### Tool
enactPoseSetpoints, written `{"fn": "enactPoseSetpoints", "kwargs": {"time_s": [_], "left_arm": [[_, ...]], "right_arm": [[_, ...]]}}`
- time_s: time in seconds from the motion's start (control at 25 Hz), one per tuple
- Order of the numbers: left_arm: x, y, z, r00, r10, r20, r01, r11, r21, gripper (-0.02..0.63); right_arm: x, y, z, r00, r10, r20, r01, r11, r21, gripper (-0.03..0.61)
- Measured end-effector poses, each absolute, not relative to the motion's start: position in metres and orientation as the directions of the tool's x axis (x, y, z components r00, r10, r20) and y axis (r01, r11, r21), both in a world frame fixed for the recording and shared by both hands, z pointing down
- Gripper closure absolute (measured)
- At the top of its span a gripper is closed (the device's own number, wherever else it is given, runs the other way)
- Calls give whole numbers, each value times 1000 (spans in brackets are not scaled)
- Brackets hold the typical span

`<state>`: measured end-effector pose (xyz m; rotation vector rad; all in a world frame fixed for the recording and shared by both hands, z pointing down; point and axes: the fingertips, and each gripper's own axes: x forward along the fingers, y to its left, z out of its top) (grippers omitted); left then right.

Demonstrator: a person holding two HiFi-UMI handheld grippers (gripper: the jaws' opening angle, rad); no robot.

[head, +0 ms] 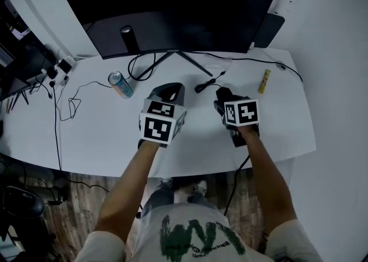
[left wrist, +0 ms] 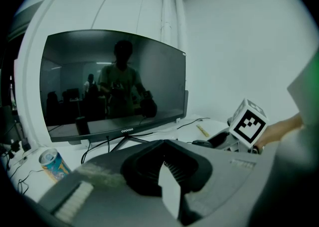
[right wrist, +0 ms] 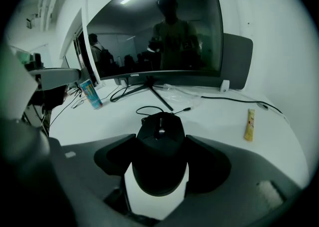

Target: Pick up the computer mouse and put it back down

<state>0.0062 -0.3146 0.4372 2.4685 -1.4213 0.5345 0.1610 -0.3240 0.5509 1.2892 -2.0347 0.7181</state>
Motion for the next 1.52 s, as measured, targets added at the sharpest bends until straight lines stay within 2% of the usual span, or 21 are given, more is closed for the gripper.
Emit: {"fn": "enactPoseSetpoints", "kwargs": {"time_s": [1.0, 1.52], "left_arm": [[7, -326, 358, 477, -825, 304, -865, -502, -6, 611], [4, -331, 338, 470, -841, 270, -871, -491, -14, 611]], "right_arm": [[156, -335, 405, -398, -786, 473, -912, 392, -116, 267], [158, -341, 342, -409, -841, 355, -911, 400, -103, 267]]}}
